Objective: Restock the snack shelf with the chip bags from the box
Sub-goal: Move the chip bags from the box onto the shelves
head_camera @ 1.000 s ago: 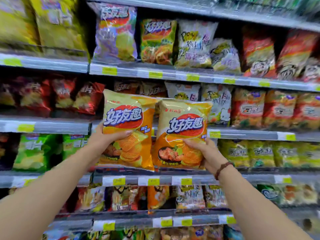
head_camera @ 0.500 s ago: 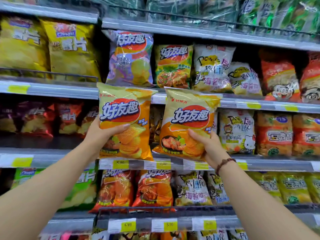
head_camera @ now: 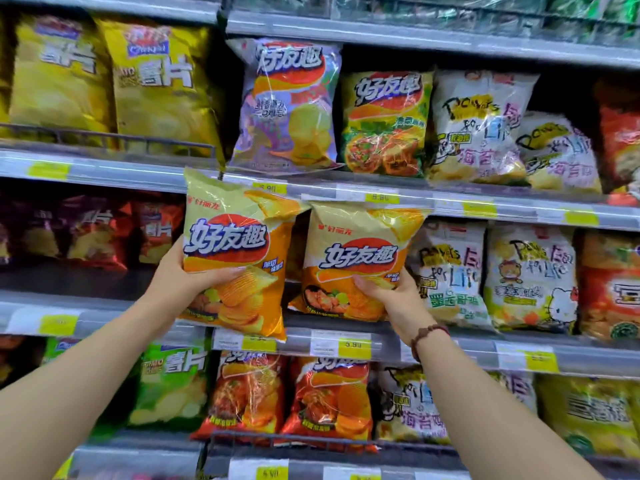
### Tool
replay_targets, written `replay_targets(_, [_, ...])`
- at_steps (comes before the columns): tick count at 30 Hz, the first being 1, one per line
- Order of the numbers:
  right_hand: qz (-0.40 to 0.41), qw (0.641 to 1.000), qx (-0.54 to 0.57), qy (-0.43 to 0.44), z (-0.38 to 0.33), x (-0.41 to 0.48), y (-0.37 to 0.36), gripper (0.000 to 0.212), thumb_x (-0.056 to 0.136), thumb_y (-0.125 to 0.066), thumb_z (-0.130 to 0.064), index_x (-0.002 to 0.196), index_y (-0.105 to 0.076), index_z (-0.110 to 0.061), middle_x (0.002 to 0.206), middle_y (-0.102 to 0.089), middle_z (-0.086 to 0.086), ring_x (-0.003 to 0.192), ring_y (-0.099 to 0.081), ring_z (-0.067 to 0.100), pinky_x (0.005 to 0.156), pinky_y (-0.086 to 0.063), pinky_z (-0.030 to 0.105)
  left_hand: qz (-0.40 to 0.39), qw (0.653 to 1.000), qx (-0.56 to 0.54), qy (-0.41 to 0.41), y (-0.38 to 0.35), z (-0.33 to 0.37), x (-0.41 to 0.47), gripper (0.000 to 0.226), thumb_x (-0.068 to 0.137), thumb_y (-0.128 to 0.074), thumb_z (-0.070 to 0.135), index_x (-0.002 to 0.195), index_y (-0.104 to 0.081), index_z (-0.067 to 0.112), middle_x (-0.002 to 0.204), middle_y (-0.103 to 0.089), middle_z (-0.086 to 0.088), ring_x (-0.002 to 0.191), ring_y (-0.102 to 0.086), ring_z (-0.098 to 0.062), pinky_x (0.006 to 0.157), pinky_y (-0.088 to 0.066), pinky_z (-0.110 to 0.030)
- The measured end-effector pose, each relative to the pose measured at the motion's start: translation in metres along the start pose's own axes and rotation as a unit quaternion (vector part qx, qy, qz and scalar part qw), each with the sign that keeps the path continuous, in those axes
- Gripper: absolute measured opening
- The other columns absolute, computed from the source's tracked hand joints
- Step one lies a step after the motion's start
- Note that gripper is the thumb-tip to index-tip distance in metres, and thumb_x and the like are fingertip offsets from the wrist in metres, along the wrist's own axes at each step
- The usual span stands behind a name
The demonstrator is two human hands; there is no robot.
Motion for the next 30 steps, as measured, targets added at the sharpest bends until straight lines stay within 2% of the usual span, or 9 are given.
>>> replay_targets(2, [-0.016,1.000,-0.008,-0.022,0.006,0.005,0.000,0.084,0.027,-0.092,-0.051,0.103,-0.060,-0.033,0.106,-0.071,-0.006,0.103,-0.066,0.017,0.093,-0.052,0.040,-0.001,1.000,0.003,-0.001,0.001,0.001,0.000,0.098,0.008,-0.086,0.064,0.099,-0.056,0.044,0.099,-0.070,0.009,0.083,-0.070,-0.013,0.056,-0.053,-0.028])
replay_targets(5, [-0.044,0.997,-0.055,-0.035,0.009,0.015,0.002,0.092,0.028,-0.092,-0.052,0.111,-0.062,-0.025,0.111,-0.072,-0.001,0.105,-0.066,0.018,0.096,-0.052,0.041,-0.002,1.000,0.002,-0.002,0.005,-0.001,-0.001,0.097,0.010,-0.090,0.058,0.101,-0.059,0.040,0.091,-0.075,0.008,0.072,-0.073,-0.015,0.044,-0.054,-0.030])
replay_targets(9, [-0.046,0.995,-0.078,-0.052,0.015,0.031,0.000,0.069,0.057,-0.088,-0.024,0.120,-0.059,-0.016,0.119,-0.067,0.006,0.112,-0.062,0.023,0.102,-0.047,0.044,0.010,1.000,0.009,0.016,0.017,-0.005,-0.005,0.080,0.032,-0.092,0.038,0.106,-0.061,0.038,0.096,-0.074,0.004,0.073,-0.073,-0.018,0.044,-0.056,-0.033])
replay_targets(12, [-0.028,0.993,-0.067,-0.091,0.026,0.050,0.001,0.054,0.064,-0.085,-0.020,0.113,-0.060,-0.020,0.122,-0.066,0.009,0.113,-0.061,0.027,0.101,-0.048,0.043,0.015,0.999,0.015,0.048,0.026,-0.008,-0.002,0.091,0.027,-0.094,0.046,0.112,-0.062,0.034,0.101,-0.075,0.002,0.087,-0.072,-0.023,0.054,-0.056,-0.033])
replay_targets(15, [-0.015,0.988,-0.056,-0.141,0.031,0.065,0.002,0.080,0.056,-0.089,-0.022,0.128,-0.054,-0.009,0.122,-0.066,0.010,0.108,-0.064,0.026,0.092,-0.053,0.040,0.018,0.997,0.029,0.068,0.029,-0.009,0.000,0.096,0.022,-0.093,0.051,0.111,-0.062,0.033,0.100,-0.076,0.002,0.089,-0.072,-0.025,0.065,-0.057,-0.037])
replay_targets(21, [0.005,0.981,-0.040,-0.192,0.053,0.089,0.009,0.113,0.032,-0.097,-0.030,0.131,-0.050,-0.004,0.123,-0.065,0.013,0.105,-0.065,0.026,0.090,-0.054,0.045,0.016,0.996,0.023,0.080,0.025,-0.014,-0.005,0.101,0.019,-0.094,0.049,0.114,-0.063,0.029,0.091,-0.077,0.001,0.072,-0.074,-0.019,0.051,-0.057,-0.037])
replay_targets(24, [0.009,0.977,-0.058,-0.207,0.051,0.093,0.009,0.076,0.065,-0.087,-0.024,0.129,-0.051,-0.004,0.124,-0.064,0.012,0.098,-0.062,0.022,0.071,-0.048,0.031,0.005,0.996,0.014,0.085,0.020,-0.017,-0.003,0.106,0.015,-0.093,0.050,0.114,-0.063,0.026,0.082,-0.076,0.006,0.065,-0.073,-0.014,0.044,-0.054,-0.029])
replay_targets(27, [0.007,0.977,-0.083,-0.198,0.050,0.095,0.006,0.060,0.073,-0.081,-0.020,0.125,-0.055,-0.005,0.119,-0.066,0.009,0.082,-0.063,0.017,0.055,-0.039,0.024,0.002,0.996,0.016,0.082,0.019,-0.022,-0.002,0.109,0.012,-0.092,0.053,0.114,-0.064,0.025,0.087,-0.077,0.006,0.074,-0.074,-0.011,0.042,-0.052,-0.024])
replay_targets(30, [-0.029,0.978,-0.095,-0.183,0.050,0.097,-0.004,0.052,0.077,-0.078,-0.019,0.124,-0.058,-0.008,0.117,-0.066,0.006,0.089,-0.064,0.017,0.063,-0.043,0.024,-0.012,0.996,0.019,0.088,0.019,-0.025,-0.002,0.106,0.014,-0.092,0.053,0.113,-0.066,0.024,0.096,-0.077,0.002,0.079,-0.074,-0.012,0.047,-0.055,-0.027])
Point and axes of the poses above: each hand's wrist, its own x-axis towards the middle knuckle, its own y-axis out of the back of the hand, z = x × y, the point moved 7 cm from there along x, towards the middle knuckle
